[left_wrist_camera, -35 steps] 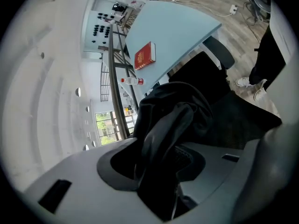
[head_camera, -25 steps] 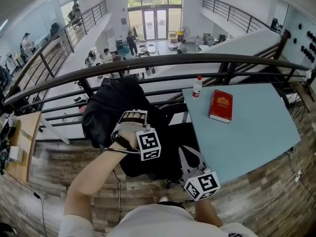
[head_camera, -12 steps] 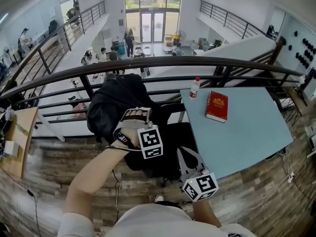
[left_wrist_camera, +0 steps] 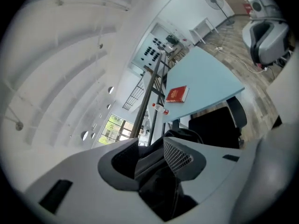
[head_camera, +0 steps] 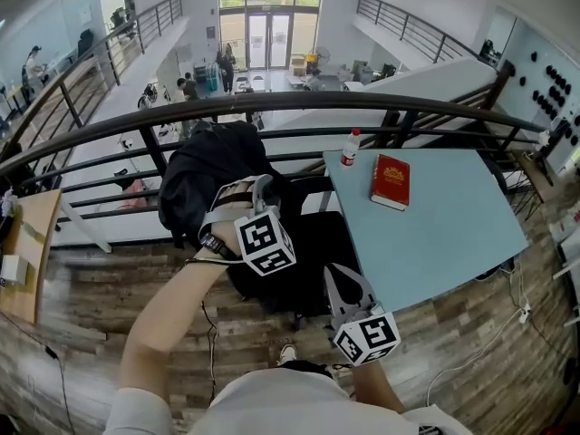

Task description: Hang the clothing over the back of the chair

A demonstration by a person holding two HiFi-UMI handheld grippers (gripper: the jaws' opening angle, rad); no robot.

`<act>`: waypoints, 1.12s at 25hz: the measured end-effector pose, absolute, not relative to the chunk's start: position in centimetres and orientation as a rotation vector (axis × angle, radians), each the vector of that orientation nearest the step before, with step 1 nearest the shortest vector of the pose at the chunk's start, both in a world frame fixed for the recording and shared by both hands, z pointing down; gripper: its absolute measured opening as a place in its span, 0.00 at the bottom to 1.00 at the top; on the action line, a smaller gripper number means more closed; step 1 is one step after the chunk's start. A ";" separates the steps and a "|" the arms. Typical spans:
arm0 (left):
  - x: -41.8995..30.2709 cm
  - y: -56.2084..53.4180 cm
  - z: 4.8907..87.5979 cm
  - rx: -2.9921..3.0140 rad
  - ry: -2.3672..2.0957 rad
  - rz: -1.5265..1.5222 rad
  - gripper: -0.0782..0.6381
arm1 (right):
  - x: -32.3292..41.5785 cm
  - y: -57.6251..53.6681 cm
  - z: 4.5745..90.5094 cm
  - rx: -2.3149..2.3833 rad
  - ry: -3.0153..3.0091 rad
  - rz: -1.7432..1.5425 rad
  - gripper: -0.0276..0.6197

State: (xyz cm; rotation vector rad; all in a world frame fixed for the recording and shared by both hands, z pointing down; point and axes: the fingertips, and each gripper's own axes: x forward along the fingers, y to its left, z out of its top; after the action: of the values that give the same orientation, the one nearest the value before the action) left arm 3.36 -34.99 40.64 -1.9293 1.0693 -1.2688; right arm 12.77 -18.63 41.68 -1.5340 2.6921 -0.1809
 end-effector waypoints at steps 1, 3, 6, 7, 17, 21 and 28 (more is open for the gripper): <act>3.0 -34.9 40.1 -1.955 1.102 -1.238 0.36 | 12.7 -18.4 41.6 -1.535 2.693 -0.176 0.07; 2.0 -34.3 39.2 -2.029 1.168 -1.180 0.34 | 12.5 -18.1 41.2 -1.534 2.697 -0.164 0.07; 0.4 -33.2 38.2 -2.128 1.251 -1.097 0.34 | 12.1 -17.6 40.9 -1.530 2.708 -0.152 0.07; -0.1 -32.9 37.7 -2.144 1.275 -1.068 0.33 | 11.9 -17.5 40.8 -1.527 2.713 -0.151 0.07; -6.3 -30.2 34.3 -2.239 1.521 -0.826 0.29 | 8.7 -15.9 40.1 -1.444 2.774 -0.121 0.07; -10.6 -28.6 34.8 -2.407 1.683 -0.620 0.24 | 7.5 -15.0 40.0 -1.412 2.811 -0.102 0.07; -16.9 -25.5 36.3 -2.506 1.900 -0.386 0.16 | 5.6 -13.7 40.2 -1.382 2.865 -0.089 0.07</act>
State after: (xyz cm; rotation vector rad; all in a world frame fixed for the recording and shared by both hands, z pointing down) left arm -16.85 -25.54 36.33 -2.5059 1.8997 -0.3863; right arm 5.65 -13.69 40.17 -1.3822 2.8655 -0.0892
